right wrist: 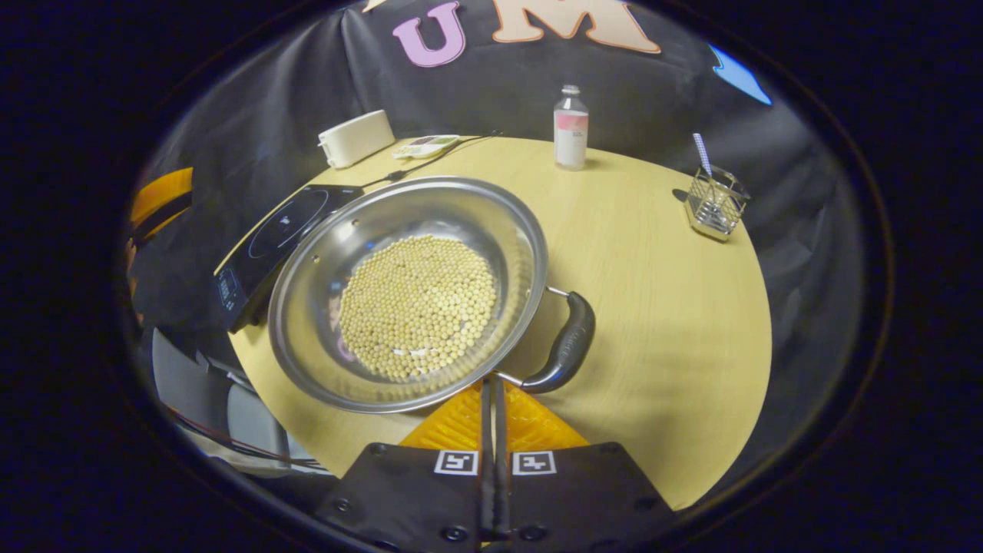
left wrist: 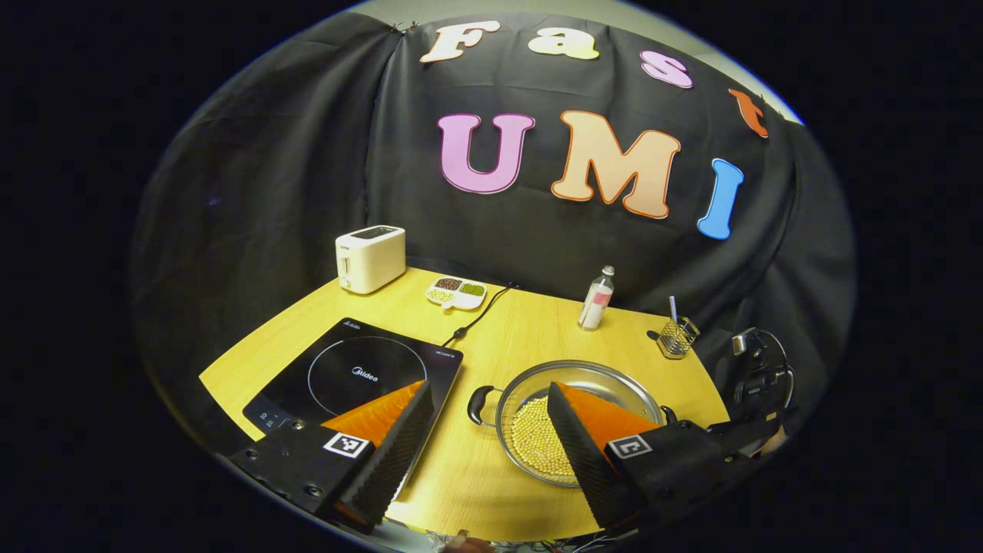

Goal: First push the handle of the pot to place it horizontally, then grasp the pot with both hands and set it on the induction cooktop.

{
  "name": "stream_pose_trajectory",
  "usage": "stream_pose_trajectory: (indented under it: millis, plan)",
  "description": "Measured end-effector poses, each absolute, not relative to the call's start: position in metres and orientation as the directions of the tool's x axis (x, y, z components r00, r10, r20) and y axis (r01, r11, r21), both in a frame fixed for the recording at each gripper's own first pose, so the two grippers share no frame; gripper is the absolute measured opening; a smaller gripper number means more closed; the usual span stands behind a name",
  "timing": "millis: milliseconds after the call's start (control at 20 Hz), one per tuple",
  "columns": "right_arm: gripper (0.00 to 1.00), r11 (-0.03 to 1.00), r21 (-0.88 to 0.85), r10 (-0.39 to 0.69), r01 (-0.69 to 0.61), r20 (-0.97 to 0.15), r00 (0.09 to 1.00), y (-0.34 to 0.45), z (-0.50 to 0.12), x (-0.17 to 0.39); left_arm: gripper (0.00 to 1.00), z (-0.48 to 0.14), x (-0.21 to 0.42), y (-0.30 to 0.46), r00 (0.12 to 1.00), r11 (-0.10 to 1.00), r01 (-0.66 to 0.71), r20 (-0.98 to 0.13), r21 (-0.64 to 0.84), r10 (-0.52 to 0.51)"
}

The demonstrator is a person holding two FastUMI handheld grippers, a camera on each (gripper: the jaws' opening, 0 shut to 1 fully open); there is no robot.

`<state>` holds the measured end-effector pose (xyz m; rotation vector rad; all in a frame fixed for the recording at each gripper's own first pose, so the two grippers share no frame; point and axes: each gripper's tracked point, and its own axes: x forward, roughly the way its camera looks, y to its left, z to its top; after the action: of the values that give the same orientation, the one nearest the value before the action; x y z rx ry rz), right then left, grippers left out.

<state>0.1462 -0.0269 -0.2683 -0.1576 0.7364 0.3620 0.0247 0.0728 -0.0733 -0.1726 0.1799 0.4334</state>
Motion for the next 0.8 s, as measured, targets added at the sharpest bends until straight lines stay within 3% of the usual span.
stream_pose_trajectory:
  millis: [800]
  plan:
    - [0.02,0.927,-0.004,0.273,-0.375,-0.678,0.682,-0.0317,-0.267,0.1476,0.97,-0.0798,0.0165,0.0702,0.883,0.886,-0.446,-0.222,-0.127,0.413]
